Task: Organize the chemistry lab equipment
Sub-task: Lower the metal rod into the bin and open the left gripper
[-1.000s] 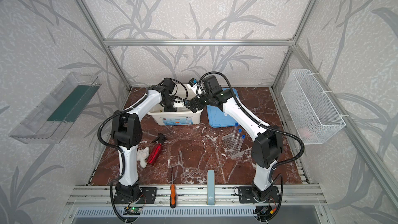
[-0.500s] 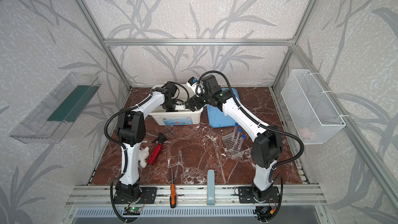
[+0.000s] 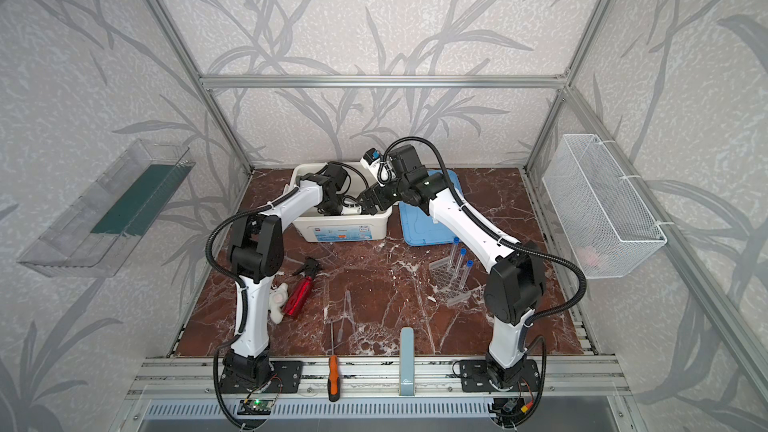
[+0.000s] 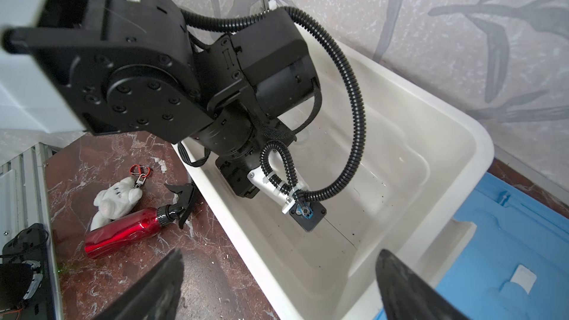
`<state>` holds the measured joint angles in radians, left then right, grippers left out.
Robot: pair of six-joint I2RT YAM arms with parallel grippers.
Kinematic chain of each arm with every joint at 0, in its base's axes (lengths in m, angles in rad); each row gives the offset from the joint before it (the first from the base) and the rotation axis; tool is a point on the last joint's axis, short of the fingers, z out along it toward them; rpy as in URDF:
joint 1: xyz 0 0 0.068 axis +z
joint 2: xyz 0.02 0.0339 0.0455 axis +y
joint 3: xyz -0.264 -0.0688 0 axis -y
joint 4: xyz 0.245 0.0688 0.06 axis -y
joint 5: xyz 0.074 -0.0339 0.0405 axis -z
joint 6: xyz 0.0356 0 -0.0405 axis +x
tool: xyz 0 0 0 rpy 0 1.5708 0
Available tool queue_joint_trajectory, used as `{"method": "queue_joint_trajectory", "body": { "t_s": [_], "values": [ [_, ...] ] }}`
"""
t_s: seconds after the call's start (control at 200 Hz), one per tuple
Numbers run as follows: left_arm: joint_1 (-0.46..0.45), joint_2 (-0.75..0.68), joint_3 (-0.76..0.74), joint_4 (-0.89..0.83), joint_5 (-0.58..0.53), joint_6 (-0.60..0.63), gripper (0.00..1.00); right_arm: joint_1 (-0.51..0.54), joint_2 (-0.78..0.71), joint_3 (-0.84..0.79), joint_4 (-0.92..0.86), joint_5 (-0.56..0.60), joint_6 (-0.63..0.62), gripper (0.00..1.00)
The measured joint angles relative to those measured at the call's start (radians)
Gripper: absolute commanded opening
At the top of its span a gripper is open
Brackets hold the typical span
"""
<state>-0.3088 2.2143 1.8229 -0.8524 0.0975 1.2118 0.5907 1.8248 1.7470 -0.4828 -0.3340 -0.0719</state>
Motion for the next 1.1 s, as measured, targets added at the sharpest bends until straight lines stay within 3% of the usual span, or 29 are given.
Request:
{"method": "queue_joint_trajectory", "body": {
  "t_s": [0.24,0.56,0.685,0.76,1.099],
  "values": [
    [0.000,0.000,-0.053,0.055,-0.018,0.000,0.10,0.000,0.000,-0.001,0.001,0.016,0.000,0.95],
    [0.000,-0.037,-0.062,0.060,-0.018,-0.008,0.24,0.000,0.000,-0.001,0.000,0.038,-0.004,0.96],
    [0.001,-0.064,-0.062,0.060,-0.018,-0.016,0.44,0.000,0.000,-0.001,0.000,0.045,-0.005,0.96],
    [0.002,-0.083,-0.064,0.066,-0.018,-0.017,0.81,0.000,-0.002,-0.002,0.000,0.047,-0.005,0.96],
    [0.007,-0.239,-0.108,0.140,-0.021,-0.057,0.85,0.000,-0.032,-0.002,-0.014,0.065,-0.008,0.96]
  ]
}}
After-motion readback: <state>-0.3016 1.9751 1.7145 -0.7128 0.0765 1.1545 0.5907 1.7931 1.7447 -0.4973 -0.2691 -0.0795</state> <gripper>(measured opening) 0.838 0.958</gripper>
